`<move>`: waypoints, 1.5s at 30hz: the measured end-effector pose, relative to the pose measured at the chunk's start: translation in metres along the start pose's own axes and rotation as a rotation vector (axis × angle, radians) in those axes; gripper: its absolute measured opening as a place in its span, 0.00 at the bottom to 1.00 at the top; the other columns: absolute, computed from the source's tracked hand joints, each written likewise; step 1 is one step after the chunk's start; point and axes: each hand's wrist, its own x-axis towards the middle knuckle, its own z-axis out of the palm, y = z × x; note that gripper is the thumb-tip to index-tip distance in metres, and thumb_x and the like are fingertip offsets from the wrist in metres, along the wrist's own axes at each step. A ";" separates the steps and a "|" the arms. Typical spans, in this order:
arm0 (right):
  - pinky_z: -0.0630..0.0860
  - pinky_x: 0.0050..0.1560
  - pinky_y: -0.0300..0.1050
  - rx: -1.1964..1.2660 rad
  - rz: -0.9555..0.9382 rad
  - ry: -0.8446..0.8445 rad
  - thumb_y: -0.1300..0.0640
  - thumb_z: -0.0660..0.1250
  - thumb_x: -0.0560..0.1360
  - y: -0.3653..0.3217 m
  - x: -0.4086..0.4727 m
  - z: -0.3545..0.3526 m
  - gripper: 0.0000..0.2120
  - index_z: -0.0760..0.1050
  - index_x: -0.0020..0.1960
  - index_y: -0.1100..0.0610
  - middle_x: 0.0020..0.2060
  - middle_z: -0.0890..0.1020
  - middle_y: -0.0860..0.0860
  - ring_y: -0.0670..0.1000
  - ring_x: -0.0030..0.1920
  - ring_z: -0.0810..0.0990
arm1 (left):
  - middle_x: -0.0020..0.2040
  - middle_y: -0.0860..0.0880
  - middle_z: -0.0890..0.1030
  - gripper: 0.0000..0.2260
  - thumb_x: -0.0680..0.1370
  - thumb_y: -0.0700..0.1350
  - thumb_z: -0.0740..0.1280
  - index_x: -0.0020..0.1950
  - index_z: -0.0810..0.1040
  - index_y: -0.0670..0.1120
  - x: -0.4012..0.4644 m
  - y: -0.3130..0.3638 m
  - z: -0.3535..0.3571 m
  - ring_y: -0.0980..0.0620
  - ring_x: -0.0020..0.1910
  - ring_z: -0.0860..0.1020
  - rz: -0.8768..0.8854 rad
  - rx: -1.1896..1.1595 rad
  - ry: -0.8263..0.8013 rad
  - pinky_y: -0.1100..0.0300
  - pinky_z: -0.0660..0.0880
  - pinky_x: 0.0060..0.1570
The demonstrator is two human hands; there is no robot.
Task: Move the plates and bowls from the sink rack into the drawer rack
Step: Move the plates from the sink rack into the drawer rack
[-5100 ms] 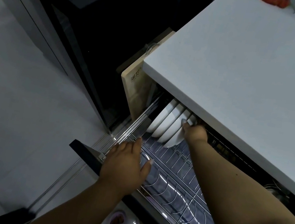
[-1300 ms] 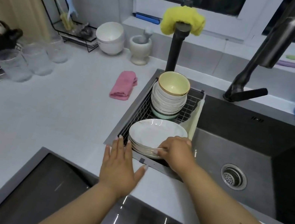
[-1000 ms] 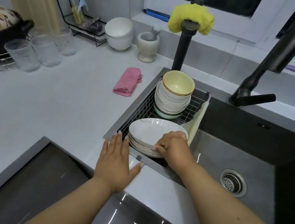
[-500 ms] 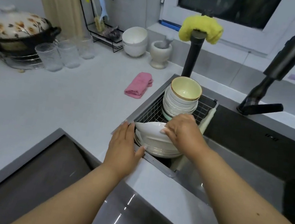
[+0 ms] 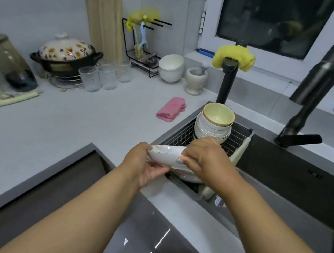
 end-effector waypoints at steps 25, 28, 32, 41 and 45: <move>0.81 0.40 0.46 1.272 0.885 -0.424 0.55 0.56 0.78 -0.215 0.064 0.086 0.15 0.77 0.59 0.54 0.49 0.84 0.53 0.54 0.49 0.82 | 0.47 0.44 0.82 0.11 0.83 0.45 0.55 0.59 0.75 0.43 -0.161 -0.012 -0.224 0.46 0.41 0.82 0.407 -0.311 0.536 0.56 0.79 0.27; 0.81 0.47 0.54 1.330 0.894 -0.415 0.56 0.55 0.79 -0.265 0.063 0.095 0.14 0.78 0.56 0.55 0.48 0.84 0.54 0.54 0.48 0.82 | 0.46 0.44 0.82 0.11 0.83 0.46 0.55 0.56 0.75 0.43 -0.185 -0.019 -0.264 0.46 0.42 0.81 0.416 -0.340 0.544 0.54 0.80 0.30; 0.79 0.33 0.47 1.333 0.912 -0.440 0.57 0.54 0.79 -0.341 0.057 0.114 0.15 0.74 0.61 0.58 0.50 0.82 0.56 0.54 0.45 0.81 | 0.46 0.43 0.83 0.12 0.83 0.47 0.56 0.55 0.76 0.43 -0.228 -0.031 -0.332 0.44 0.42 0.82 0.401 -0.292 0.602 0.50 0.80 0.37; 0.79 0.32 0.48 1.310 0.859 -0.659 0.57 0.54 0.78 -0.515 0.037 0.173 0.15 0.74 0.59 0.60 0.48 0.82 0.58 0.57 0.43 0.81 | 0.53 0.45 0.78 0.18 0.83 0.55 0.52 0.51 0.76 0.45 -0.335 -0.064 -0.494 0.45 0.52 0.76 0.240 0.215 0.987 0.56 0.70 0.54; 0.80 0.32 0.53 1.295 0.854 -0.734 0.56 0.55 0.78 -0.585 0.020 0.200 0.14 0.72 0.60 0.59 0.48 0.80 0.58 0.58 0.42 0.80 | 0.63 0.42 0.74 0.21 0.83 0.54 0.50 0.62 0.74 0.42 -0.382 -0.085 -0.554 0.42 0.63 0.71 0.189 0.369 1.084 0.55 0.64 0.55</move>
